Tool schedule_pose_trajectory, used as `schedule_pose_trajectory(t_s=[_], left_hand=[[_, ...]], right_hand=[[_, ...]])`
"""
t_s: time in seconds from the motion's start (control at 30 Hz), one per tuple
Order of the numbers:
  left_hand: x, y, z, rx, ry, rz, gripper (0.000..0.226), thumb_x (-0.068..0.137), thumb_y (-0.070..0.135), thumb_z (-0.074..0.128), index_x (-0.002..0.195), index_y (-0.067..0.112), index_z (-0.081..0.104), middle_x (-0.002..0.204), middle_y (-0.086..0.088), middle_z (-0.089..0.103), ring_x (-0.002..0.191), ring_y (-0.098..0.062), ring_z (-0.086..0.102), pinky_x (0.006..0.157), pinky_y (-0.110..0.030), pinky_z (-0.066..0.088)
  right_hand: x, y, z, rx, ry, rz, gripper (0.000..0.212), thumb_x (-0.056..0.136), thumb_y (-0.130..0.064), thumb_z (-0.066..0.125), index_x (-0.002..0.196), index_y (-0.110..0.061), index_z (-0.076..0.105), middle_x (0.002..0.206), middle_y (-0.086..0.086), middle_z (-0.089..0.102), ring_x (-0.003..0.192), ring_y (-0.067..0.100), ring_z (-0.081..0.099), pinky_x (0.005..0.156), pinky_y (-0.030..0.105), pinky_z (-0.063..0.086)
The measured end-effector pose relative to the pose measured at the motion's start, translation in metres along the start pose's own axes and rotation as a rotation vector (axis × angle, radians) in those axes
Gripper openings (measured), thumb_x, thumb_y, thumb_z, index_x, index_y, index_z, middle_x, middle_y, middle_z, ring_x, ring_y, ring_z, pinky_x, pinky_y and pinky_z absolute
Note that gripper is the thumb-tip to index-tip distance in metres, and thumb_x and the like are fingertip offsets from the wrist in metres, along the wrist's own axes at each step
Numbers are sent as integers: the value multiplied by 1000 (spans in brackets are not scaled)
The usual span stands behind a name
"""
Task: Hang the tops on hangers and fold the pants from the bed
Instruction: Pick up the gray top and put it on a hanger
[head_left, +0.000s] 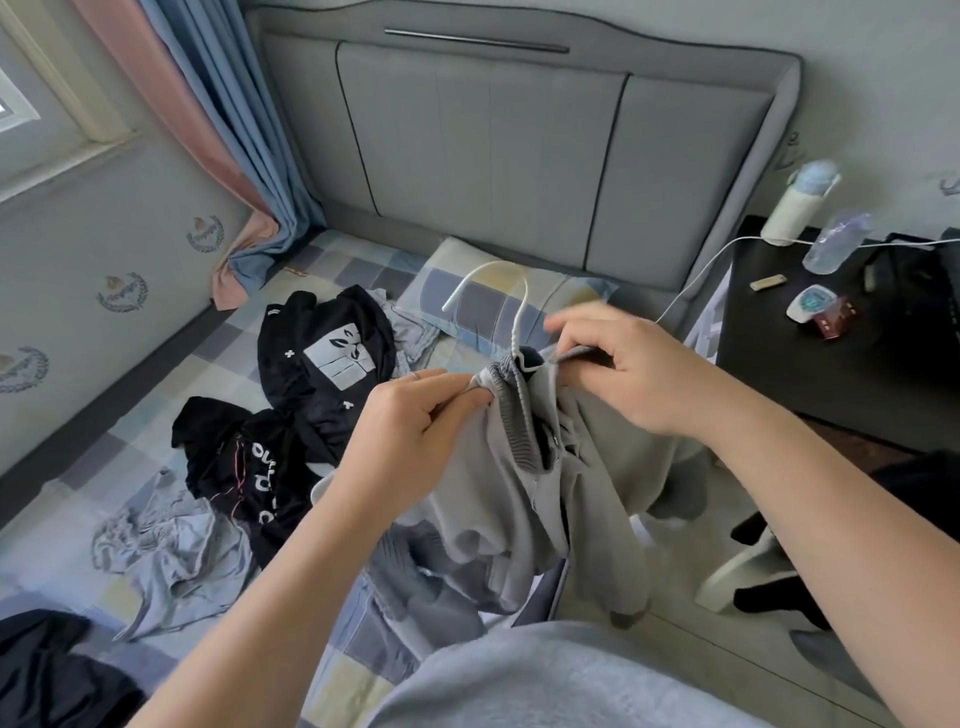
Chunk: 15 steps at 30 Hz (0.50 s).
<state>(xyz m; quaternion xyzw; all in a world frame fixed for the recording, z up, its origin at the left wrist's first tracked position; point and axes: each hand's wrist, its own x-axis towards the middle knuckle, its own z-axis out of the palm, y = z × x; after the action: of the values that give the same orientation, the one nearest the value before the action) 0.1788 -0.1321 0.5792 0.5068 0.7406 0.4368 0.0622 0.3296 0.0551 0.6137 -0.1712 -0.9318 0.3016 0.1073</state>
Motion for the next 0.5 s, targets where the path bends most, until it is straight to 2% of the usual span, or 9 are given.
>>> schedule_pose_trajectory(t_s=[0.03,0.07,0.17,0.23,0.27,0.37,0.4,0.43,0.5], left_hand=[[1,0,1,-2,-9,5,33,98,15,64,67,8,58,60,-2,46,61,-16,43,56,-21,35],[3,-1,1,-2,-20,4,33,99,15,63,67,7,57,62,-3,46,62,-16,43,56,-25,36],[10,-5,-4,10,-52,16,30,99,13,61,69,11,58,65,5,46,63,-12,43,57,-27,37],[13,-13,-11,29,-39,12,26,100,12,59,75,10,64,68,6,51,66,-9,47,60,-23,39],[15,-18,-17,40,-11,-4,25,100,12,58,77,7,64,69,3,53,68,-10,48,61,-22,39],[17,-33,-35,50,125,-97,19,100,12,57,84,5,66,78,-3,62,74,-5,52,65,-11,38],[17,-35,-39,51,151,-122,17,100,13,57,88,10,67,81,-1,64,77,-1,54,67,-6,37],[17,-35,-40,53,151,-131,16,101,15,57,90,14,68,83,2,65,80,2,54,68,-3,37],[18,-33,-36,52,116,-103,15,102,15,55,92,17,67,84,3,65,82,0,54,71,-3,37]], right_hand=[[-1,1,2,64,-13,22,18,97,-26,61,82,-16,59,92,7,65,81,12,54,78,38,42],[-1,1,4,94,-15,33,22,98,-29,58,80,-17,55,79,8,60,70,15,48,69,36,39],[-2,0,5,237,-21,28,21,97,-24,60,81,-15,50,70,5,48,66,16,40,65,32,35],[-4,2,-4,393,-64,24,12,87,-19,62,90,-13,52,72,5,45,69,17,40,67,33,33],[-6,4,-11,463,-96,34,17,83,-20,63,97,-14,55,75,11,45,72,22,41,70,34,34],[-13,12,-29,540,-141,60,31,84,-44,69,109,-26,68,95,31,53,84,24,51,84,30,40],[-14,13,-29,534,-130,59,28,87,-49,68,104,-27,72,97,27,59,87,18,55,86,25,40],[-13,13,-28,504,-113,54,29,91,-51,65,94,-24,75,90,16,65,85,10,57,84,22,40],[-9,10,-23,403,-72,42,40,95,-47,55,75,-17,71,66,0,55,65,7,49,69,19,38]])
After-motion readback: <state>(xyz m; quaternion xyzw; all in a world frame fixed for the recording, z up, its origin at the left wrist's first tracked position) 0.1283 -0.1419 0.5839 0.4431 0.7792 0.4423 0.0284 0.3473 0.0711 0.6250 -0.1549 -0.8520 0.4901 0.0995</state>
